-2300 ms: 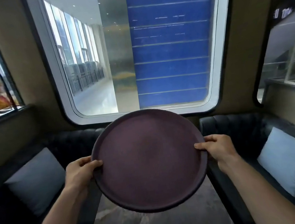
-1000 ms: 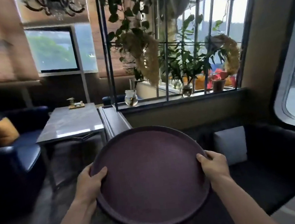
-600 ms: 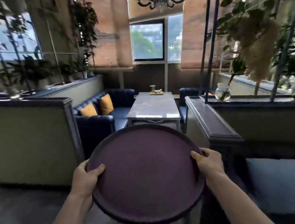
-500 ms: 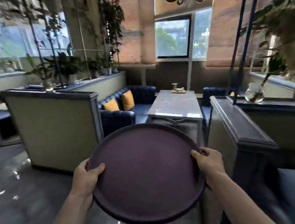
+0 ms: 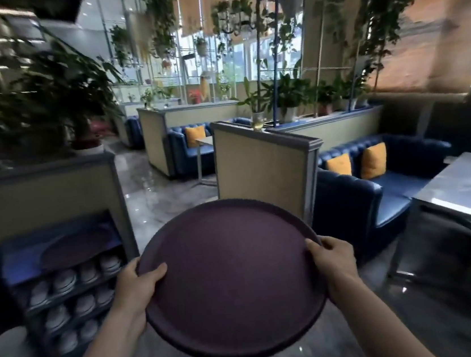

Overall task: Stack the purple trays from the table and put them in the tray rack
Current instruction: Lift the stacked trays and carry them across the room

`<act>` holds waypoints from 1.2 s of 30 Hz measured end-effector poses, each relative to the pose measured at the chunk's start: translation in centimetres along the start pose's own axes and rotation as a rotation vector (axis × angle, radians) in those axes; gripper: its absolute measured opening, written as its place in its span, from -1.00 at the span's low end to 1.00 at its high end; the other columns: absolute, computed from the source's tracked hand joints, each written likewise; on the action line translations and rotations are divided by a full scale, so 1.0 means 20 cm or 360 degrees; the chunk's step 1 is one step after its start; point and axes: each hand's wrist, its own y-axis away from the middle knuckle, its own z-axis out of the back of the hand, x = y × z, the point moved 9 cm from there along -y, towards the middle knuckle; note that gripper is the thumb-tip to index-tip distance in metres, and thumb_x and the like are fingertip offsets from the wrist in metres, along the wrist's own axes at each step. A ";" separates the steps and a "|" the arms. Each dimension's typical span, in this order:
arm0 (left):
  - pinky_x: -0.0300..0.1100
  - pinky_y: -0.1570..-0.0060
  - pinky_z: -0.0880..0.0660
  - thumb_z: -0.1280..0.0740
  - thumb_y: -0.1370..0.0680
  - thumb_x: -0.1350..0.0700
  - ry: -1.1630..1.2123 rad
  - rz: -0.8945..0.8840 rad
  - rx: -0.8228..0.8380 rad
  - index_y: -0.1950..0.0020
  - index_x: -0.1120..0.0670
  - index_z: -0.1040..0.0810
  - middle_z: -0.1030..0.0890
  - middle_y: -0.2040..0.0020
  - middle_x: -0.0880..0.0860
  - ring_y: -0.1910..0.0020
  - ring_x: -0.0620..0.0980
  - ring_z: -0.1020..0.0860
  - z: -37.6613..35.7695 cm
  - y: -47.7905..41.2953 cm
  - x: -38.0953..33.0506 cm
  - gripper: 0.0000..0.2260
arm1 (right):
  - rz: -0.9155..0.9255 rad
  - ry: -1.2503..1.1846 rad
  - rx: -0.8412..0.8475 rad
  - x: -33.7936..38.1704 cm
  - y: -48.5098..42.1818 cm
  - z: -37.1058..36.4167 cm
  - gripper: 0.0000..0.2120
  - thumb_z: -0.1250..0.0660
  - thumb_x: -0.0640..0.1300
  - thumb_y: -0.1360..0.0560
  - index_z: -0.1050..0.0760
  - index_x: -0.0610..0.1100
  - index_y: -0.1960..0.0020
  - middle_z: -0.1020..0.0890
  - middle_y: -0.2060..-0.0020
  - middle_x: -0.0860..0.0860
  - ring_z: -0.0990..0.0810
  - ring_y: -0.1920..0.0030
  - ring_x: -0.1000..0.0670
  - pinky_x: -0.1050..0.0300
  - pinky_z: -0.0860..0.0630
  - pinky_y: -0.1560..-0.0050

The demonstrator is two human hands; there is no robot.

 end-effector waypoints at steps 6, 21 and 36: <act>0.14 -0.20 -0.52 -0.42 -0.49 0.35 -0.0031 -0.0047 -0.0323 -0.25 0.21 -0.58 -0.66 -0.08 0.23 -0.06 0.23 -0.63 0.33 0.10 -0.02 -0.67 | 0.0009 -0.0004 0.0331 0.03 -0.02 -0.39 -0.79 -0.43 -0.04 -0.46 -0.74 -0.07 -0.02 -0.77 0.11 0.01 -0.71 -0.02 -0.10 -0.14 -0.64 -0.19; 0.09 -0.13 -0.55 -0.44 -0.49 0.30 -0.0061 -0.0018 -0.0612 -0.31 0.21 -0.56 -0.66 -0.13 0.22 -0.06 0.22 -0.63 0.94 -0.23 0.07 -0.62 | 0.0027 0.0083 0.0589 0.06 0.03 -1.25 -0.84 -0.42 -0.06 -0.43 -0.73 -0.08 0.06 -0.75 0.08 -0.05 -0.71 -0.02 -0.14 -0.17 -0.64 -0.18; -0.10 0.07 -0.50 -0.41 -0.51 0.34 0.0020 -0.0057 -0.0691 -0.20 0.11 -0.52 -0.62 0.04 0.10 0.10 0.10 -0.59 1.79 -1.05 -0.16 -0.69 | 0.0007 0.0161 0.0710 0.18 0.18 -2.56 -0.78 -0.40 -0.06 -0.47 -0.73 -0.07 -0.05 -0.75 0.02 -0.06 -0.71 -0.04 -0.14 -0.21 -0.64 -0.19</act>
